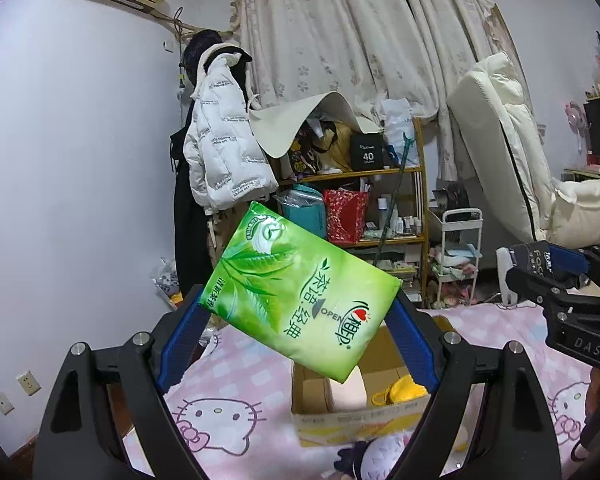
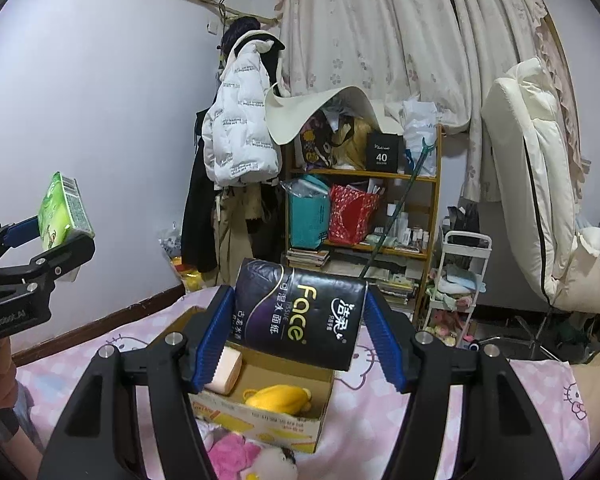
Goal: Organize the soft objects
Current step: 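Carry both tissue packs over the box and release them inside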
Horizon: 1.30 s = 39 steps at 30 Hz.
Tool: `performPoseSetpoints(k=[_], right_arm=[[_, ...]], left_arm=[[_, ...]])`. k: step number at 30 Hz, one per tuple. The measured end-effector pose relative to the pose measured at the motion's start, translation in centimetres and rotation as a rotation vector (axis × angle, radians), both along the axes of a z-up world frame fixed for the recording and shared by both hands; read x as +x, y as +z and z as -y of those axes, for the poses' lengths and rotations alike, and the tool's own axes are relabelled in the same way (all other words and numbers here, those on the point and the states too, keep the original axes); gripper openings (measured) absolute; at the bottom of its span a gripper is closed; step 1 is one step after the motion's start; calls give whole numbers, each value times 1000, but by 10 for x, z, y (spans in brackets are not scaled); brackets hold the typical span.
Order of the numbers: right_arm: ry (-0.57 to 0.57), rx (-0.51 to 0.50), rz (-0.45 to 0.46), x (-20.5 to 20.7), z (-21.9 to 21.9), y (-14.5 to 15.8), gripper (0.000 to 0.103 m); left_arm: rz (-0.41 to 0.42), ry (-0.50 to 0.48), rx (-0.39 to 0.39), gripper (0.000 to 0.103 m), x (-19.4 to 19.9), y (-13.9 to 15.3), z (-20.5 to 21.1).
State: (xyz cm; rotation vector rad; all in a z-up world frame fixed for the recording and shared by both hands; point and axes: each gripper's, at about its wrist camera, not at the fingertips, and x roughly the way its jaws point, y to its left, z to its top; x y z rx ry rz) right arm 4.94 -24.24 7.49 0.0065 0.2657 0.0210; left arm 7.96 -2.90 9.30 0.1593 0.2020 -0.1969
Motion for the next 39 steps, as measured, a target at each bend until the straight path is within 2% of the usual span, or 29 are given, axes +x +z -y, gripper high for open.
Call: performPoseSetpoints(k=[8,14,19,22,33,39], right_arm=[[9,5,41,11,7,3,69],[16,30,48,25,14,-3,69],[33,75,37,40,19,-18,69],[63,111,8,54,19,-31,69],[103,120,-127,96,14,-81,69],[111,137,-191,107,17,-99,70]], left_arm=[[5,12,-36,86,21,2,1],[-40,9,-69,86,37,-21,-4],[-78,4,-29,86,53,-44,2],[-101,-9,-14,86,62,-54,7],[-231,-50,17,86,104,-100,28],[-289,-71,18,86,114,-116,35]])
